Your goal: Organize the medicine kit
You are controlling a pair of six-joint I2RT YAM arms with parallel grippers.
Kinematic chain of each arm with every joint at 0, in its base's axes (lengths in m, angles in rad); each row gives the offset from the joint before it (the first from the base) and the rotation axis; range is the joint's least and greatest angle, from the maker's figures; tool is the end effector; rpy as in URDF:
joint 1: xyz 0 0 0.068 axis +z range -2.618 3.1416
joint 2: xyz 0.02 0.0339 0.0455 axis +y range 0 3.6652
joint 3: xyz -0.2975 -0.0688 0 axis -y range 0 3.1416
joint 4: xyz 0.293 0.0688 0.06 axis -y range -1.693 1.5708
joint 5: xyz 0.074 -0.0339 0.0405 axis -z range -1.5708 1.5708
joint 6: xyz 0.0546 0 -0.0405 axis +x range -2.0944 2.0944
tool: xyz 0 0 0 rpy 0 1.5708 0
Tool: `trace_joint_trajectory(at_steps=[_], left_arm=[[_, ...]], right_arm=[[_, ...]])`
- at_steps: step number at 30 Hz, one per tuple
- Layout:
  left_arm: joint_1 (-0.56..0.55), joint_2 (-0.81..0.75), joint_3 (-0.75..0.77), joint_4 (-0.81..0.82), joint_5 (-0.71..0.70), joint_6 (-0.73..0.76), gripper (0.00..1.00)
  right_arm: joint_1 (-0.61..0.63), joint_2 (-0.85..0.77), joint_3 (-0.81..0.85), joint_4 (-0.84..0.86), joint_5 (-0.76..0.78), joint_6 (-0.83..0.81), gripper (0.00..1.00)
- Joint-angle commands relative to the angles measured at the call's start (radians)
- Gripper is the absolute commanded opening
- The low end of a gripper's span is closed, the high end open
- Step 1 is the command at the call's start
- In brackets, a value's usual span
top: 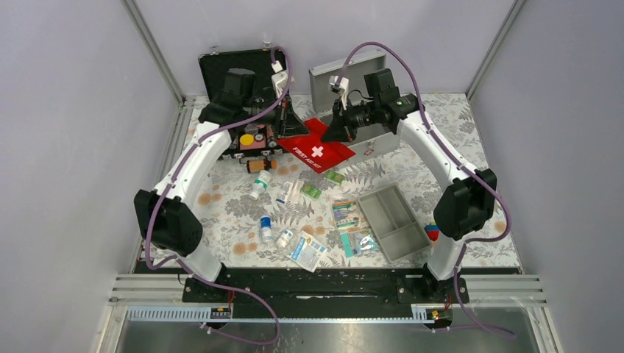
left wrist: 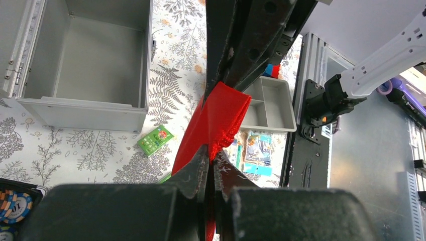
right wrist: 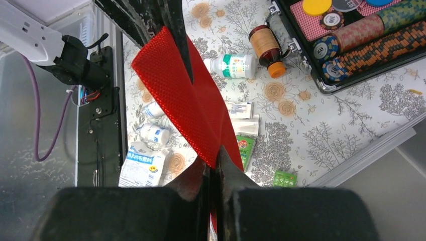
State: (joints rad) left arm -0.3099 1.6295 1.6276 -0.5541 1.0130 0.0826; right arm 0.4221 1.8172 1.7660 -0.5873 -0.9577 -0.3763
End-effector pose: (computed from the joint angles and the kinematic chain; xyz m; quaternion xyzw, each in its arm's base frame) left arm 0.3839 -0.1716 0.4156 0.3802 0.7036 -0.4695 0.3741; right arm 0.4131 0.2345 0.3841 -0.4990 0.6500 0.4206 0.3894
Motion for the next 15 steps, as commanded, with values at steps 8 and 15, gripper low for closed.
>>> trace_joint_trajectory(at_steps=[8,15], left_arm=[[0.024,-0.047,0.067,0.019,-0.444,-0.061,0.71],[0.029,-0.016,0.125,-0.035,-0.674,-0.116,0.86]], right_arm=[[-0.106,-0.134,-0.092,0.323,0.284,0.617,0.00],[-0.148,-0.263,-0.265,0.574,0.676,0.923,0.00]])
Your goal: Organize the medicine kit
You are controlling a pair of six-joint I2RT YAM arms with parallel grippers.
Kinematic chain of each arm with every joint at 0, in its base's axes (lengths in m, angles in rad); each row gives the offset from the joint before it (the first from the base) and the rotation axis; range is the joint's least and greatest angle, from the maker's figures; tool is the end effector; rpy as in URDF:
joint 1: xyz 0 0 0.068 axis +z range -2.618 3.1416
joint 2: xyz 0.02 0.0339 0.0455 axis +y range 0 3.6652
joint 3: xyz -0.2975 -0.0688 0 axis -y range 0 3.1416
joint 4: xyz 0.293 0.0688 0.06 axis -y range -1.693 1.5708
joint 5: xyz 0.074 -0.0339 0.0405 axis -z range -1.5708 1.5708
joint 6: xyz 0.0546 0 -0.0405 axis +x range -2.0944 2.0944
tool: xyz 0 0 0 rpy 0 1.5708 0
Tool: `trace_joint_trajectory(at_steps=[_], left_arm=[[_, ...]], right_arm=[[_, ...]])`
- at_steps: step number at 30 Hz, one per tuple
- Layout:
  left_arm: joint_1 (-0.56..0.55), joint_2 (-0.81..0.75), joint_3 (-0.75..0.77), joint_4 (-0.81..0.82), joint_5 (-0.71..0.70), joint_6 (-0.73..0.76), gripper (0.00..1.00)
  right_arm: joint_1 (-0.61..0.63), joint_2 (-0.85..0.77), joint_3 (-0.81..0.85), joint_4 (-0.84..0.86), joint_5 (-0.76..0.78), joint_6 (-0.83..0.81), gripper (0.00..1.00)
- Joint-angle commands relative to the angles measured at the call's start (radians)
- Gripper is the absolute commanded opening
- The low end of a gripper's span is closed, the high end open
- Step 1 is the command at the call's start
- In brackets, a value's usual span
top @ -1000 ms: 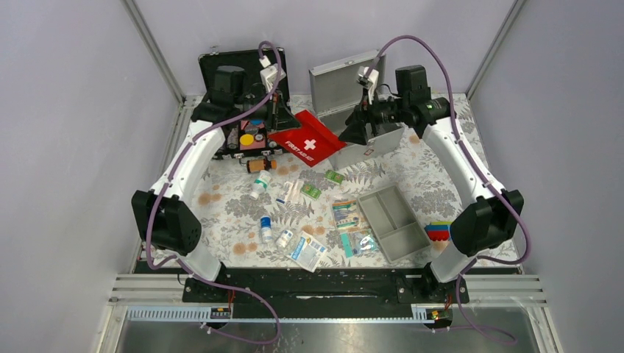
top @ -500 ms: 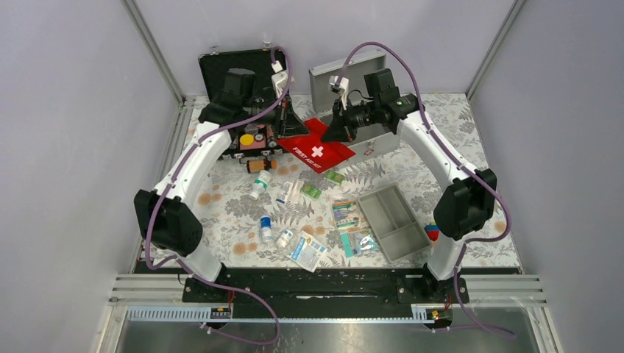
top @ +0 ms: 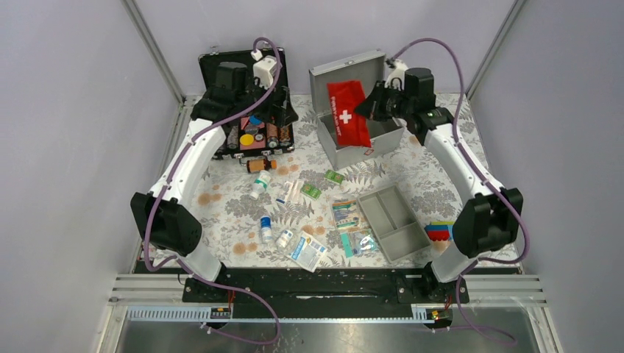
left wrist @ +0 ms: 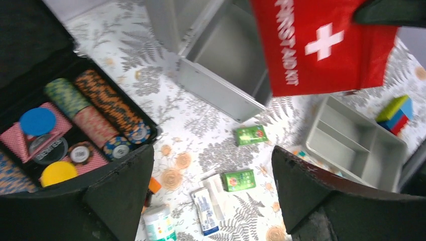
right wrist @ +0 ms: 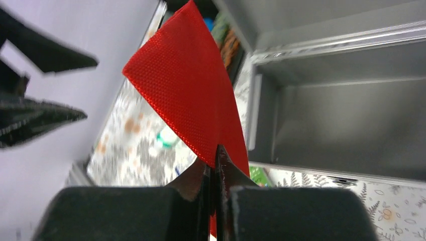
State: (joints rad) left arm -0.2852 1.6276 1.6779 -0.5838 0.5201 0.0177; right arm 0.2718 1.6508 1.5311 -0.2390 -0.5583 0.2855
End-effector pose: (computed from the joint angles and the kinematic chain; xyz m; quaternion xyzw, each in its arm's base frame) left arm 0.4060 -0.1473 0.4234 0.2526 0.8105 -0.2852 0.4450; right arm 0.4300 0.1499 0.3924 -0.1515 0.7911 0.3683 0.4642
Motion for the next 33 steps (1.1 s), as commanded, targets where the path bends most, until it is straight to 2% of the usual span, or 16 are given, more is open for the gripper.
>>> trace_joint_trajectory(at_steps=[1,4,8,13,17,23,33], left_arm=[[0.006,-0.014,0.072,-0.011,-0.178,-0.053,0.86],[0.006,-0.019,0.066,-0.042,-0.144,-0.039,0.86],[0.005,-0.027,0.059,-0.088,-0.136,-0.026,0.85],[0.005,-0.045,0.044,-0.098,-0.149,0.016,0.85],[0.005,-0.053,0.030,-0.102,-0.153,0.032,0.85],[0.005,-0.055,0.017,-0.119,-0.150,0.056,0.85],[-0.004,-0.048,0.007,-0.145,-0.164,0.081,0.85]], right_arm=[[0.002,-0.089,-0.024,0.227,0.324,0.283,0.00],[0.000,-0.050,0.017,0.178,0.487,0.359,0.00],[-0.005,0.044,0.107,0.022,0.717,0.515,0.00],[-0.005,0.123,0.152,-0.120,0.880,0.736,0.00],[-0.006,0.160,0.163,-0.184,0.929,0.851,0.00],[-0.005,0.246,0.188,-0.211,0.925,0.974,0.00],[0.020,0.410,0.348,-0.317,1.023,1.148,0.00]])
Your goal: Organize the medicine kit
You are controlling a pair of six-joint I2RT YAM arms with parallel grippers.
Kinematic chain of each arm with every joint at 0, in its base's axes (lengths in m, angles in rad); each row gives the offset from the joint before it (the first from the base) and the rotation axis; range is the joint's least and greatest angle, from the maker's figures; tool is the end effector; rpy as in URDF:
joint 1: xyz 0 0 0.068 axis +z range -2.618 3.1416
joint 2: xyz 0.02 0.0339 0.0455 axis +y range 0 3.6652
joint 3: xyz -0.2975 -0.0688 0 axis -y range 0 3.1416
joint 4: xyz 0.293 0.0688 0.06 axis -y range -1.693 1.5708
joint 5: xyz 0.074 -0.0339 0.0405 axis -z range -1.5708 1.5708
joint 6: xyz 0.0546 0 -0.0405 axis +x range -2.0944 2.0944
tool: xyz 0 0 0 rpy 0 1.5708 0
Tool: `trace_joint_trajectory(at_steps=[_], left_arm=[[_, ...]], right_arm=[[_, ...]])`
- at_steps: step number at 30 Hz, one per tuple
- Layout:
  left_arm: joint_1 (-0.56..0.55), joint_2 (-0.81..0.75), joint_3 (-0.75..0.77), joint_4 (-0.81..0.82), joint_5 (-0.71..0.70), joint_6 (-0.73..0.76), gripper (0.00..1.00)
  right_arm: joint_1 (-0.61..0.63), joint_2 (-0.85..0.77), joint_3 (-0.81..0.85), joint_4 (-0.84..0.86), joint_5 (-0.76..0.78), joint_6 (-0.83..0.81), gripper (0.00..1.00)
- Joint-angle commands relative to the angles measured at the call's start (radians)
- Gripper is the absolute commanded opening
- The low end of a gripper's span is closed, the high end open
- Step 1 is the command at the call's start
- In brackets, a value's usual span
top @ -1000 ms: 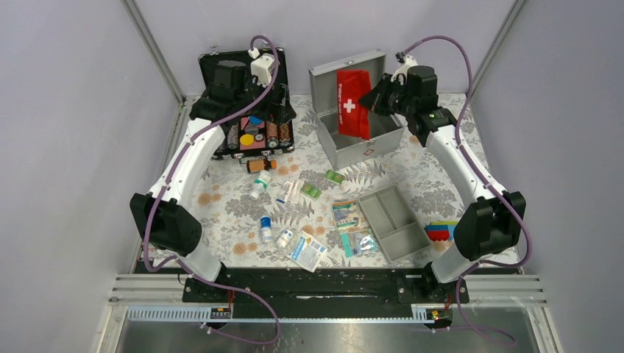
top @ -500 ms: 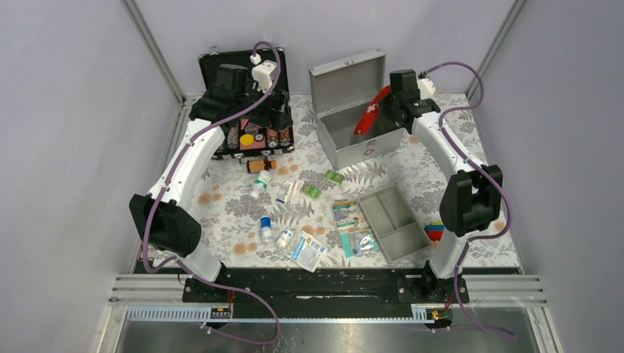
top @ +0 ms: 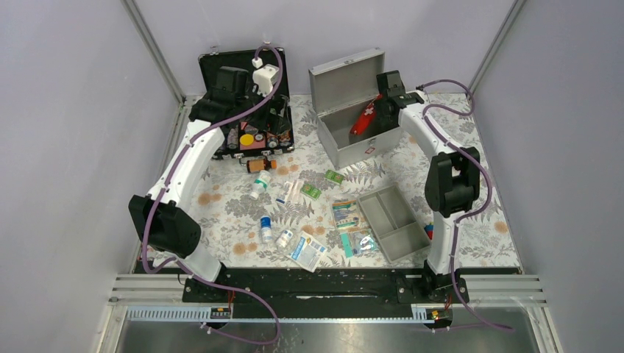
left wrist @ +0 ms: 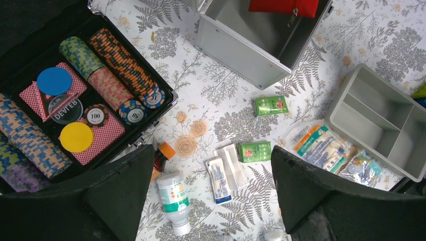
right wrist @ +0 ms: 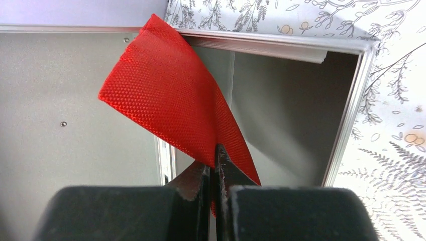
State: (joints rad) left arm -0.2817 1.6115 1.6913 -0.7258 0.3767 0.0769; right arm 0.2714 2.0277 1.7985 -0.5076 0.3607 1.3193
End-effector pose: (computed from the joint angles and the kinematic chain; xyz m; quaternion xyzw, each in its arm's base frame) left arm 0.3969 -0.1358 0.4188 0.2390 0.8502 -0.2115 0.4188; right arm 0.5282 0.1270 0.2883 0.5129 0.7425 0.1697 0.3960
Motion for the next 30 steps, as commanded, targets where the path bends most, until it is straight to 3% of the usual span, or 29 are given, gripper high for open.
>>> trace_joint_trajectory(at_steps=[1,11,25,28,29,30], left_arm=[[-0.011,-0.032,-0.006,-0.004,-0.021,0.025,0.85],[-0.028,-0.036,-0.007,-0.012,-0.033,0.049,0.85],[-0.034,-0.034,-0.015,-0.028,-0.036,0.072,0.85],[-0.039,-0.031,-0.017,-0.036,-0.040,0.083,0.85],[-0.039,-0.030,-0.021,-0.037,-0.046,0.085,0.85],[-0.039,-0.029,-0.026,-0.038,-0.055,0.086,0.85]], right_arm=[[0.027,0.041,0.088,-0.049,0.100,0.116,0.00],[0.105,0.027,0.091,-0.103,0.115,0.204,0.00],[0.087,0.122,0.147,-0.105,0.217,0.178,0.00],[0.086,0.132,0.142,-0.106,0.200,0.185,0.27],[0.086,0.129,0.134,-0.106,0.198,0.186,0.65],[0.086,0.120,0.124,-0.109,0.197,0.188,0.95]])
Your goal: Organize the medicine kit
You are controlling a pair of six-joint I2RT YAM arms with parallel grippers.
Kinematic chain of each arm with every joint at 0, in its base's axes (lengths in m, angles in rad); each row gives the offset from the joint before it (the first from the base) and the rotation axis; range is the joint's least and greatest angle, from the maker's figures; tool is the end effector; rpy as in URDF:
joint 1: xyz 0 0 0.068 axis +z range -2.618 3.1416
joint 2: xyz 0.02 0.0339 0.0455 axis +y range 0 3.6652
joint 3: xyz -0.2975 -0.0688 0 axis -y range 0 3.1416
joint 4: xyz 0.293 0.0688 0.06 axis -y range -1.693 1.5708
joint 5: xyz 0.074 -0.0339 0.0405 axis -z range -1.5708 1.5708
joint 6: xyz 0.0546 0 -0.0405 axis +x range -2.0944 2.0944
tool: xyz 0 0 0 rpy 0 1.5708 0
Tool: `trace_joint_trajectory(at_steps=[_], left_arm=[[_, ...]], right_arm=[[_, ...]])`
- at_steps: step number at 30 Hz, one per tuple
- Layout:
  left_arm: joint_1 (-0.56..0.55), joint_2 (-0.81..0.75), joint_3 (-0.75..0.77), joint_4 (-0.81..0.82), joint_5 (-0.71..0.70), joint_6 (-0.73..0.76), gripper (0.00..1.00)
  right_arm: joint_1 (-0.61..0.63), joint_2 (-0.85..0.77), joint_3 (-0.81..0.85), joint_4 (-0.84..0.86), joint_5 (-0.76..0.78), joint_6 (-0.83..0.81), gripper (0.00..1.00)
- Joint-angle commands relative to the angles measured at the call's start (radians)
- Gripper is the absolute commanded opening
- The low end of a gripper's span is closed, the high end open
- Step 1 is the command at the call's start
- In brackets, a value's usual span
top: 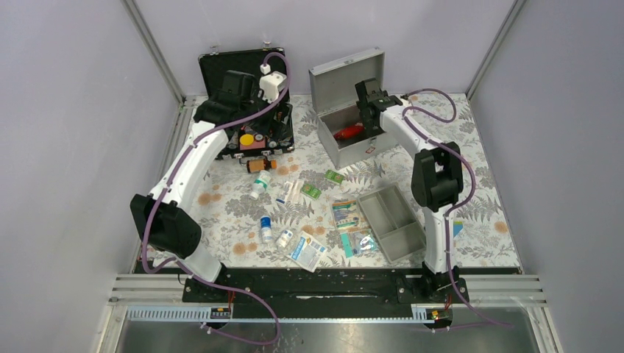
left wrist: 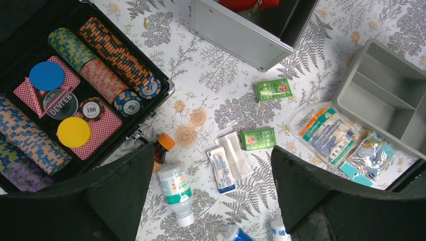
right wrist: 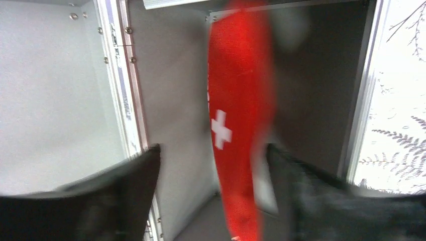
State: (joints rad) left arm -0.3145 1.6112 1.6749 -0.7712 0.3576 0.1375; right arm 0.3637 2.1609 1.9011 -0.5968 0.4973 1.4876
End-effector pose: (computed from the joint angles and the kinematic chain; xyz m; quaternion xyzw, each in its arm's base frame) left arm 0.3894 -0.1468 0.4080 0.2728 0.8544 -0.1973 0.3958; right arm 0.5364 0.1763 0.2512 0.5567 0.7226 0.1321 0.3880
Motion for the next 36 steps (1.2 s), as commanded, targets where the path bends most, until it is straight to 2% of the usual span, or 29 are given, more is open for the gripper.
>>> trace_joint_trajectory(at_steps=[1,7,11,13,15,19,24,28,31,36], left_arm=[[-0.006,-0.027,-0.017,0.006,-0.052,0.026,0.85],[-0.005,-0.038,-0.104,0.009,-0.179,-0.020,0.89],[0.001,-0.040,-0.206,0.034,-0.295,-0.123,0.91],[0.005,-0.030,-0.239,0.033,-0.316,-0.170,0.92],[0.015,-0.009,-0.260,0.019,-0.312,-0.212,0.92],[0.029,0.031,-0.294,-0.007,-0.324,-0.243,0.86],[0.040,0.095,-0.336,-0.004,-0.339,-0.239,0.76],[0.045,0.163,-0.341,0.017,-0.299,-0.218,0.63],[0.045,0.205,-0.346,0.017,-0.287,-0.215,0.60],[0.045,0.260,-0.342,0.025,-0.302,-0.209,0.54]], right_arm=[[-0.007,-0.025,0.009,-0.024,0.059,0.021,0.99],[-0.018,-0.199,-0.098,-0.052,0.025,-0.004,0.99],[-0.019,-0.333,-0.156,-0.049,0.018,-0.114,1.00],[-0.018,-0.390,-0.188,-0.018,0.022,-0.236,0.99],[-0.026,-0.445,-0.236,0.055,-0.002,-0.434,1.00],[-0.066,-0.555,-0.369,0.219,-0.200,-0.836,0.99],[-0.082,-0.681,-0.490,0.226,-0.406,-1.181,0.99],[-0.083,-0.764,-0.582,0.205,-0.452,-1.263,1.00],[-0.083,-0.795,-0.616,0.203,-0.491,-1.270,0.99],[-0.082,-0.797,-0.626,0.204,-0.760,-1.358,0.92]])
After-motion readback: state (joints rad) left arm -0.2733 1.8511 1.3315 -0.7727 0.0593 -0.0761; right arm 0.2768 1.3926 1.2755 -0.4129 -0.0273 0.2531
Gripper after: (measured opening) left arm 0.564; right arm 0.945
